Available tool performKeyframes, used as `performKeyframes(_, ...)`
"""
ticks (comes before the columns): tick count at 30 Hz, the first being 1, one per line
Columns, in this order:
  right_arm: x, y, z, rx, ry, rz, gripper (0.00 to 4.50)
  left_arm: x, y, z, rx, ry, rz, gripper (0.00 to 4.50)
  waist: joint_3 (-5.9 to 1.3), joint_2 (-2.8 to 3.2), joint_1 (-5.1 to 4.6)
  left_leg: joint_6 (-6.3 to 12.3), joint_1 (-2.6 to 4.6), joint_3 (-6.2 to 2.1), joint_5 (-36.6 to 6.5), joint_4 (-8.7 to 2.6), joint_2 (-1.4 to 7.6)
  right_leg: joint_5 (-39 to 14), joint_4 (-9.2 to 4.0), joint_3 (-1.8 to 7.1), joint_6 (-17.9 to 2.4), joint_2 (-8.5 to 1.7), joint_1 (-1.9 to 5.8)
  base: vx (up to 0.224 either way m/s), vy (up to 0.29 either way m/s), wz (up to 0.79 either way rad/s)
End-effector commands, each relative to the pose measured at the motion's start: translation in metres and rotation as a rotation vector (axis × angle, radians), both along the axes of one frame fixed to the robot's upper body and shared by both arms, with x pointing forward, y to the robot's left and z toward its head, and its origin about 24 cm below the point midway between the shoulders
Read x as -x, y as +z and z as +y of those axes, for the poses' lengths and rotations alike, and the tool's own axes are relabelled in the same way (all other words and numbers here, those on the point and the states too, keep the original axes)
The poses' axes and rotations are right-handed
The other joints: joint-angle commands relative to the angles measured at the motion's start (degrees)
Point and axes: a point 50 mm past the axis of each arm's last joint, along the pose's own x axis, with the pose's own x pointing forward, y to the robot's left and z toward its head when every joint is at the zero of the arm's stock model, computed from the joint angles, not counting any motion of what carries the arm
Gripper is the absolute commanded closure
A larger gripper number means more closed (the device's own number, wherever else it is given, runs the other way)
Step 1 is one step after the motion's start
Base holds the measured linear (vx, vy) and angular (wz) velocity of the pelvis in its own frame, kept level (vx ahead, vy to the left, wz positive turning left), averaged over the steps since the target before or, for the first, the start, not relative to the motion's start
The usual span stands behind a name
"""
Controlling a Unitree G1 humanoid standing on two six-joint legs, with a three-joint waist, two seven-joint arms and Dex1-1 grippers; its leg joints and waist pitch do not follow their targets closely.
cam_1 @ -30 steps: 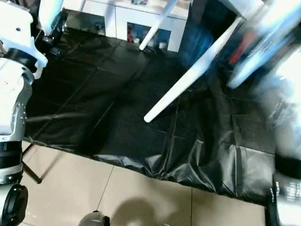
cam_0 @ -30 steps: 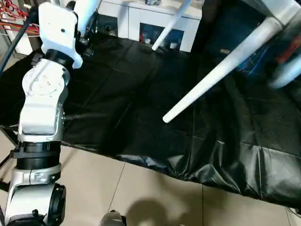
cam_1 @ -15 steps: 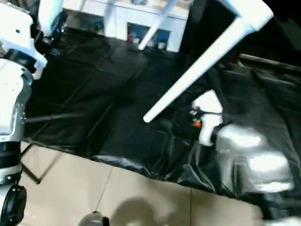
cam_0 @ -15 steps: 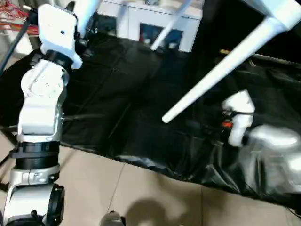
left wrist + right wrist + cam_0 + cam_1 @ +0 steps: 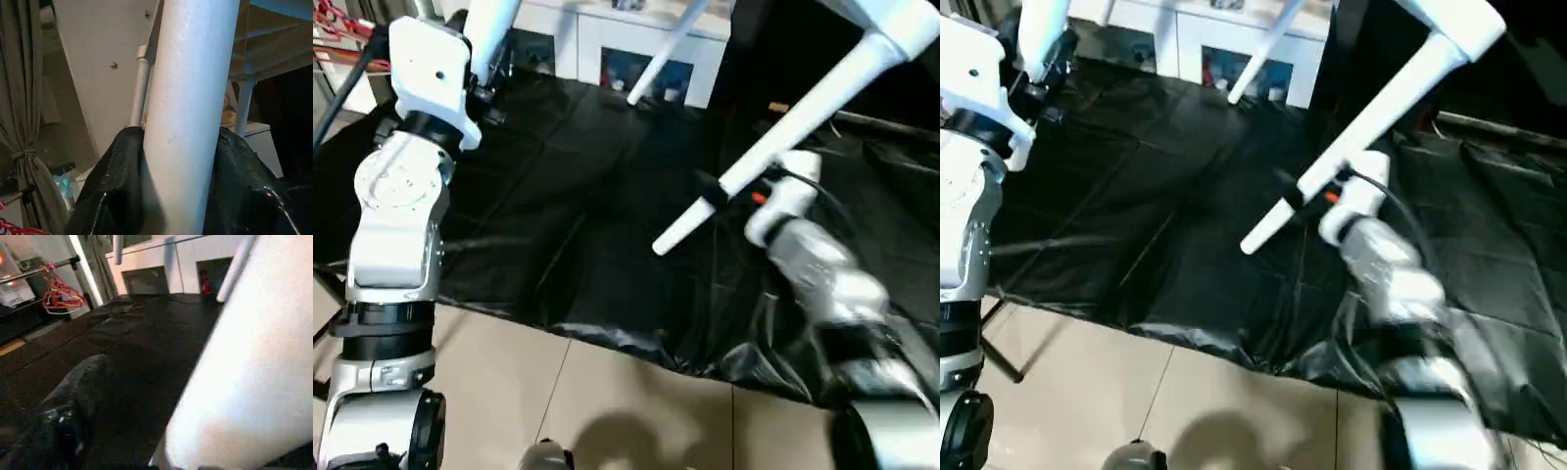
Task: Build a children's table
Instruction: Flip table
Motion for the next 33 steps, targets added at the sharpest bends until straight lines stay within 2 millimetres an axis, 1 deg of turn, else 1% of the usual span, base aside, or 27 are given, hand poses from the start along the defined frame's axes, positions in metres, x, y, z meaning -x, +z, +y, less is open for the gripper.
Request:
performKeyframes(1,-0.002,-0.001,-0.003,-0.038,0.022,-0.019,0.69,0.004,0.002,-0.003,0.018,-0.028,-0.016,2.66,-4.61,0.29,-0.29,-1.90,1.91,-1.86,-8.3,-4.86,3.80,-7.6,-3.73,3.09,-10.7,-5.99,2.49,0.000,0.000,0.00)
performKeyframes(2,-0.002,-0.001,-0.002,-0.047,0.035,-0.023,0.76,0.004,0.002,-0.003,0.018,-0.027,-0.014,2.66,-4.52,0.15,-0.26,-1.87,1.90,-1.83,-8.4,-4.90,3.80,-7.6,-3.83,3.12,-10.5,-5.91,2.48,0.000,0.000,0.00)
performKeyframes(3,-0.002,-0.001,-0.002,-0.047,0.037,-0.024,0.87,0.004,0.002,-0.003,0.018,-0.027,-0.014,2.68,-4.52,0.15,-0.26,-1.87,1.90,-1.83,-8.4,-4.90,3.80,-7.6,-3.83,3.12,-10.5,-5.91,2.48,0.000,0.000,0.00)
performKeyframes(4,-0.002,-0.001,0.000,-0.082,0.080,-0.047,0.97,0.005,0.000,-0.002,0.015,-0.024,-0.009,2.68,-4.59,0.09,-0.29,-1.74,1.95,-1.83,-8.4,-4.87,3.86,-7.5,-3.70,3.13,-10.8,-6.01,2.46,0.000,0.000,0.00)
performKeyframes(5,-0.002,-0.001,0.000,-0.082,0.080,-0.047,1.07,0.005,0.000,-0.002,0.015,-0.024,-0.009,2.69,-4.48,-0.03,-0.19,-1.54,1.93,-1.80,-8.6,-4.87,3.80,-8.1,-3.88,3.18,-10.8,-6.01,2.53,0.000,0.000,0.00)
performKeyframes(6,-0.002,0.000,0.001,-0.100,0.097,-0.054,1.07,0.005,0.000,-0.001,0.014,-0.023,-0.007,2.69,-4.47,0.04,-0.13,-1.49,1.95,-1.82,-8.6,-4.88,3.82,-8.3,-3.91,3.19,-10.8,-6.06,2.54,0.000,0.000,0.00)
performKeyframes(7,-0.002,0.001,0.001,-0.110,0.117,-0.066,1.21,0.005,-0.001,-0.001,0.013,-0.020,-0.005,2.70,-4.54,0.06,-0.10,-1.46,2.04,-1.87,-8.7,-4.89,3.90,-8.5,-3.87,3.13,-10.8,-6.04,2.48,0.000,0.000,0.00)
performKeyframes(8,-0.002,0.001,0.001,-0.114,0.134,-0.069,1.21,0.005,-0.001,0.000,0.013,-0.019,-0.004,2.70,-4.51,-0.05,-0.08,-1.38,2.01,-1.85,-8.6,-4.91,3.89,-8.4,-3.86,3.11,-10.9,-5.95,2.47,0.000,0.000,0.00)
performKeyframes(9,-0.002,0.001,0.001,-0.117,0.145,-0.071,1.30,0.005,-0.002,0.000,0.013,-0.018,-0.003,2.70,-4.51,0.01,-0.03,-1.39,2.04,-1.89,-8.4,-4.93,3.92,-8.3,-3.83,3.10,-10.9,-5.94,2.44,0.000,0.000,0.00)
performKeyframes(10,-0.002,0.001,0.001,-0.124,0.162,-0.075,1.50,0.005,-0.002,0.000,0.013,-0.018,-0.002,2.71,-4.53,0.01,-0.02,-1.41,2.09,-1.89,-8.4,-4.93,3.94,-8.0,-3.81,3.07,-11.0,-5.92,2.40,0.000,0.000,0.00)
performKeyframes(11,-0.001,0.001,0.001,-0.134,0.179,-0.080,1.58,0.005,-0.003,0.001,0.014,-0.017,-0.001,2.71,-4.59,-0.04,-0.02,-1.41,2.09,-1.89,-8.4,-4.89,3.92,-7.7,-3.73,3.06,-11.3,-5.93,2.44,0.000,0.000,0.00)
performKeyframes(14,0.000,0.003,0.001,-0.148,0.237,-0.098,1.68,0.004,-0.005,0.001,0.013,-0.016,0.004,2.71,-4.64,-0.13,0.09,-0.79,1.94,-1.85,-7.5,-4.76,3.90,-6.3,-3.61,3.07,-11.9,-5.99,2.59,0.000,0.000,0.00)
performKeyframes(16,0.001,0.003,0.002,-0.149,0.284,-0.110,1.96,0.004,-0.007,0.001,0.013,-0.015,0.009,2.71,-4.65,-0.09,0.13,-0.41,1.91,-1.86,-7.1,-4.72,3.91,-5.8,-3.55,3.07,-12.1,-6.00,2.60,0.000,0.000,0.00)
performKeyframes(17,0.001,0.003,0.002,-0.149,0.286,-0.110,1.96,0.004,-0.007,0.001,0.013,-0.015,0.009,2.71,-4.68,-0.14,0.15,-0.24,1.90,-1.86,-6.9,-4.69,3.92,-5.5,-3.51,3.05,-12.3,-6.01,2.66,0.000,0.000,0.00)
performKeyframes(18,0.002,0.004,0.003,-0.150,0.303,-0.113,1.99,0.003,-0.007,0.002,0.013,-0.014,0.011,2.71,-4.66,-0.14,0.14,-0.16,1.91,-1.87,-6.8,-4.69,3.93,-5.5,-3.50,3.03,-12.4,-5.99,2.63,0.000,0.000,0.00)
performKeyframes(19,0.004,0.004,0.003,-0.153,0.341,-0.120,2.23,0.003,-0.009,0.002,0.015,-0.015,0.015,2.71,-4.62,-0.09,0.10,-0.06,1.93,-1.88,-7.0,-4.69,3.92,-5.8,-3.53,3.00,-12.4,-5.89,2.61,0.000,0.000,0.00)
performKeyframes(20,0.005,0.004,0.004,-0.149,0.363,-0.122,2.23,0.003,-0.010,0.002,0.015,-0.016,0.018,2.71,-4.59,-0.06,0.16,-0.01,1.94,-1.86,-7.6,-4.69,3.91,-6.5,-3.68,3.05,-12.3,-6.01,2.62,0.000,0.000,0.00)
performKeyframes(21,0.005,0.004,0.004,-0.147,0.370,-0.122,2.33,0.002,-0.010,0.002,0.015,-0.016,0.019,2.71,-4.58,-0.07,0.17,-0.06,1.98,-1.88,-7.7,-4.71,3.98,-6.7,-3.68,3.05,-12.3,-6.02,2.59,0.000,0.000,0.00)
performKeyframes(22,0.006,0.004,0.005,-0.139,0.396,-0.124,2.38,0.002,-0.012,0.002,0.015,-0.017,0.023,2.71,-4.59,0.06,0.19,-0.15,2.01,-1.92,-7.8,-4.73,4.01,-6.9,-3.68,3.03,-12.3,-6.03,2.55,0.000,0.000,0.00)
performKeyframes(23,0.008,0.003,0.005,-0.129,0.417,-0.126,2.42,0.002,-0.014,0.002,0.016,-0.019,0.027,2.71,-4.55,0.04,0.19,-0.27,2.00,-1.94,-8.0,-4.78,4.03,-7.2,-3.75,3.02,-12.3,-6.02,2.55,0.000,0.000,0.00)
performKeyframes(24,0.010,0.003,0.005,-0.120,0.436,-0.131,2.58,0.002,-0.016,0.001,0.016,-0.022,0.032,2.71,-4.55,-0.04,0.19,-0.34,2.02,-1.93,-8.1,-4.76,4.04,-7.3,-3.74,3.00,-12.3,-5.97,2.51,0.000,0.000,0.00)
performKeyframes(25,0.011,0.002,0.005,-0.114,0.454,-0.133,2.58,0.001,-0.018,0.001,0.017,-0.025,0.038,2.71,-4.53,-0.07,0.30,-0.31,2.03,-1.90,-8.3,-4.75,4.02,-7.5,-3.80,3.04,-12.1,-5.97,2.51,0.000,0.000,0.00)
performKeyframes(26,0.013,0.002,0.004,-0.106,0.471,-0.137,2.79,0.001,-0.021,0.000,0.018,-0.030,0.045,2.71,-4.50,-0.06,0.37,-0.31,2.05,-1.95,-8.5,-4.80,4.05,-7.8,-3.86,3.04,-11.8,-5.99,2.49,0.000,0.000,0.00)
performKeyframes(30,0.020,0.002,-0.001,-0.057,0.496,-0.163,2.94,0.001,-0.031,-0.002,0.018,-0.043,0.066,2.73,-4.42,-0.24,0.58,-0.77,2.14,-1.95,-9.4,-4.92,4.08,-9.5,-4.10,3.06,-11.4,-6.03,2.34,0.000,0.000,0.00)
performKeyframes(32,0.025,0.004,-0.007,-0.017,0.496,-0.184,2.98,0.001,-0.037,-0.003,0.021,-0.052,0.086,2.73,-4.34,-0.57,0.83,-0.88,2.24,-1.95,-9.7,-4.92,4.11,-10.4,-4.26,3.12,-10.5,-6.07,2.28,0.000,0.000,0.00)
performKeyframes(33,0.026,0.004,-0.009,-0.008,0.496,-0.190,2.98,0.001,-0.038,-0.004,0.022,-0.055,0.092,2.73,-4.34,-0.56,1.09,-0.85,2.18,-1.97,-9.6,-4.93,4.08,-10.9,-4.27,3.17,-9.9,-6.07,2.32,0.000,0.000,0.00)
